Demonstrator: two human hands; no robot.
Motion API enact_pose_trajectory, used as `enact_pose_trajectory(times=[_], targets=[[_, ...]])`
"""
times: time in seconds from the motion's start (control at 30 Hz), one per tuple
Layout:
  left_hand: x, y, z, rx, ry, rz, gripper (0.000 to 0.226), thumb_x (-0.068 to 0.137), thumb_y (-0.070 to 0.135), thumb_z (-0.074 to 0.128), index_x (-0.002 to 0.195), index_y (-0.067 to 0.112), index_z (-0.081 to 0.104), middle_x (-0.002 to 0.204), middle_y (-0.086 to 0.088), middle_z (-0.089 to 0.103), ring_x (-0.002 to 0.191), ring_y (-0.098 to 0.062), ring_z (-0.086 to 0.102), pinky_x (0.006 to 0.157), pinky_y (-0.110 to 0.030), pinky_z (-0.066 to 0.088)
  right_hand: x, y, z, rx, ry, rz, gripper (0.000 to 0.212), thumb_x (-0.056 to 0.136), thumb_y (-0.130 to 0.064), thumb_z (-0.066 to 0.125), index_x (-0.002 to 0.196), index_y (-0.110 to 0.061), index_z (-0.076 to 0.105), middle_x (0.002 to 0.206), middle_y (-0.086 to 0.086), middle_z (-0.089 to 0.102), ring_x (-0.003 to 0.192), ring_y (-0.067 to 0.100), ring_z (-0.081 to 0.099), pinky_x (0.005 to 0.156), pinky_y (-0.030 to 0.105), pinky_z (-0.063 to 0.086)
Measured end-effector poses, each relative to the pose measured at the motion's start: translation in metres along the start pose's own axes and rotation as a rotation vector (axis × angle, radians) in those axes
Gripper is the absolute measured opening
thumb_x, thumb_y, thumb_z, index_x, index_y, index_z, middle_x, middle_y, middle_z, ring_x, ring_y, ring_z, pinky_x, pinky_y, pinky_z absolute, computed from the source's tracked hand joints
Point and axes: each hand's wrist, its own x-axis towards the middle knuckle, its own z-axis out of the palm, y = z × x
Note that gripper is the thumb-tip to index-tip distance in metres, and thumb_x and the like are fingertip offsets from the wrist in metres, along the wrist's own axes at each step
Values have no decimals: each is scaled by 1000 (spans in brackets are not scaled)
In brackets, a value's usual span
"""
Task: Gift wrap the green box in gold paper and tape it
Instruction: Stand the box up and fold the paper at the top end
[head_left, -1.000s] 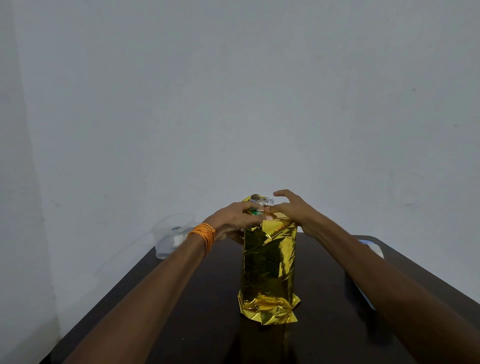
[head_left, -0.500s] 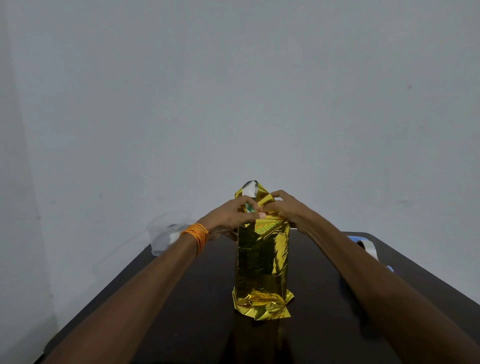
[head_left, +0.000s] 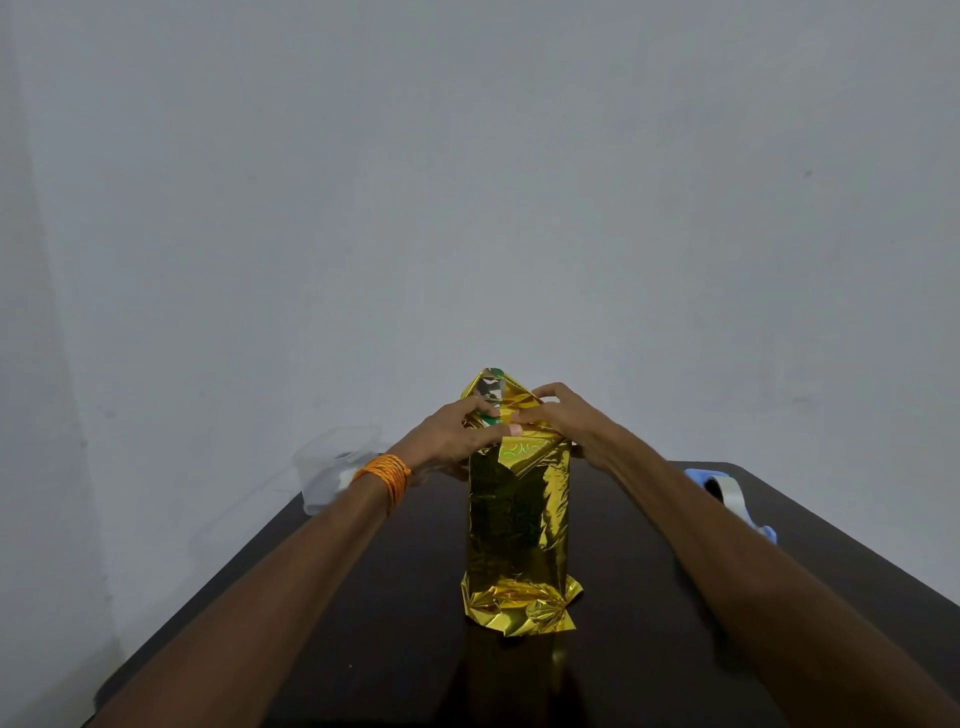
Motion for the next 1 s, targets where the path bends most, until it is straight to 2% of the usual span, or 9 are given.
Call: enact_pose_trajectory(times=[0.1, 0.3, 0.43, 0.6, 0.7, 0.8, 0.87, 0.93, 1.0], targets=[[0, 1, -1, -7, -23, -9, 49, 81, 49, 73, 121, 27, 56, 138, 0, 43, 114, -25, 57, 84, -47, 59, 4, 5, 2, 28, 39, 16, 55, 79, -37, 80, 122, -20, 50, 120, 13, 63, 103, 26, 65, 75, 35, 51], [0, 2, -2, -28, -52, -47, 52, 80, 52, 73, 122, 30, 53, 138, -7, 46, 116, -28, 58, 87, -50, 58, 3, 4, 0, -2, 76, 20, 64, 78, -30, 83, 130, -16, 47, 121, 11, 59, 107, 27, 63, 74, 34, 53], [-7, 5, -2, -9, -37, 3, 50, 87, 44, 68, 131, 34, 47, 134, -3, 48, 116, -26, 57, 89, -49, 56, 1, 5, -2, 47, 97, 8, 54, 85, -48, 72, 120, -10, 57, 116, 16, 66, 85, 20, 66, 62, 27, 52], [-20, 17, -5, 257, 71, 249, 32, 96, 42, 57, 119, 22, 67, 129, 4, 57, 112, -12, 49, 80, -20, 39, -12, 4, -15, 96, 86, 41, 57, 77, -45, 78, 117, -7, 63, 108, 15, 71, 83, 22, 66, 65, 30, 53], [-23, 20, -9, 418, 45, 265, 37, 97, 44, 52, 114, 17, 71, 125, -1, 61, 114, -18, 54, 88, -30, 40, -22, 3, -23, 135, 57, 30, 56, 86, -36, 75, 124, 0, 55, 100, 11, 70, 80, 20, 67, 63, 28, 54], [-21, 25, -13, 480, 101, 256, 62, 91, 66, 45, 102, 13, 74, 114, -8, 64, 110, -22, 58, 94, -39, 45, -35, 5, -31, 76, 95, 3, 61, 88, -38, 74, 132, -8, 45, 122, 14, 61, 101, 23, 66, 72, 31, 57], [-20, 31, -13, 445, 188, 243, 72, 87, 76, 37, 88, 13, 72, 102, -5, 68, 98, -18, 63, 87, -39, 46, -43, 7, -42, 0, 156, -39, 63, 91, -37, 71, 139, -14, 38, 128, 12, 54, 110, 24, 61, 80, 31, 55], [-19, 38, -11, 394, 276, 258, 68, 93, 69, 34, 82, 13, 71, 86, -4, 70, 84, -18, 65, 80, -38, 47, -51, 9, -56, -10, 185, -51, 62, 92, -36, 69, 140, -14, 37, 127, 13, 54, 110, 25, 61, 82, 32, 54], [-17, 49, -8, 378, 343, 312, 64, 98, 61, 37, 85, 10, 74, 91, -6, 71, 91, -20, 64, 85, -39, 46, -59, 12, -73, 13, 219, -44, 57, 92, -35, 70, 137, -15, 40, 123, 13, 58, 105, 23, 62, 82, 32, 55]])
